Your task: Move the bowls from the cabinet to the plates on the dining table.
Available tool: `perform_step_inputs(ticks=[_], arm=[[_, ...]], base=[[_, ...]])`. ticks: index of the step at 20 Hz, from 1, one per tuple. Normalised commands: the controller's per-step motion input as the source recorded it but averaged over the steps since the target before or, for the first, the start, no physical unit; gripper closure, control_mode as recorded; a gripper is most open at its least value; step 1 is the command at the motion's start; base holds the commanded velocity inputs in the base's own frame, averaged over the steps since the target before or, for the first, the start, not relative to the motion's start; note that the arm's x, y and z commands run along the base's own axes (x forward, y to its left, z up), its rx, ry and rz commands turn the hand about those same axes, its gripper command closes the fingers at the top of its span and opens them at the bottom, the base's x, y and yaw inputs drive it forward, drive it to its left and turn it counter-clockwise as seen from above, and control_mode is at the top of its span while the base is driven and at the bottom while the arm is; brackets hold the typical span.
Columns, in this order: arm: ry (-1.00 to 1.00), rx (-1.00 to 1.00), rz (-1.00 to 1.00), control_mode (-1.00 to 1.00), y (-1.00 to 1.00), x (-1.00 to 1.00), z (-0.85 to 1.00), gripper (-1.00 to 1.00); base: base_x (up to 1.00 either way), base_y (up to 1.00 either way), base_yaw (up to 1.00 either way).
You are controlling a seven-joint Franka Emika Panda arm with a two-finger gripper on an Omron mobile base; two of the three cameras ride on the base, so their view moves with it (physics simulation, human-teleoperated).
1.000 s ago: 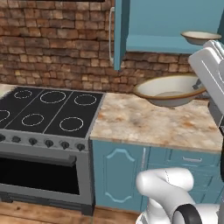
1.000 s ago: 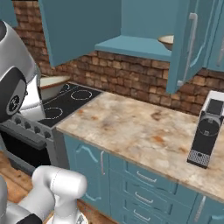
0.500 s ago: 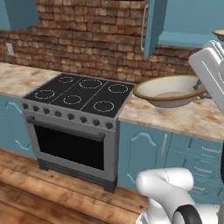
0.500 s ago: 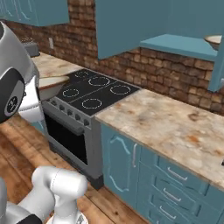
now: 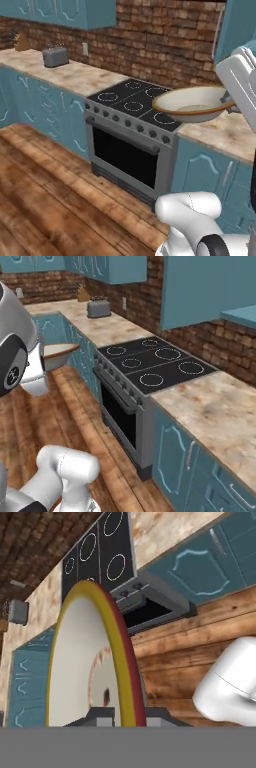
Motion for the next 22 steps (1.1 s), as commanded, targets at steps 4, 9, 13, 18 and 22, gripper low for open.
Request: perform_step_inputs(ticks=[4,9,13,18,22], arm=[[0.00,0.00,0.00,1.00,0.00,0.00,0.00,1.00],[0.00,0.00,0.00,1.00,0.00,0.00,0.00,1.00],[0.00,0.00,0.00,1.00,0.00,0.00,0.00,1.00],[0.00,0.00,0.00,1.00,0.00,0.00,0.00,1.00],[0.00,0.00,0.00,1.00,0.00,0.00,0.00,1.00]], base=[[0.00,0.00,0.59],[0.00,0.00,0.57],[0.00,0.00,0.55],[0.00,0.00,0.55],[0.00,0.00,0.54]])
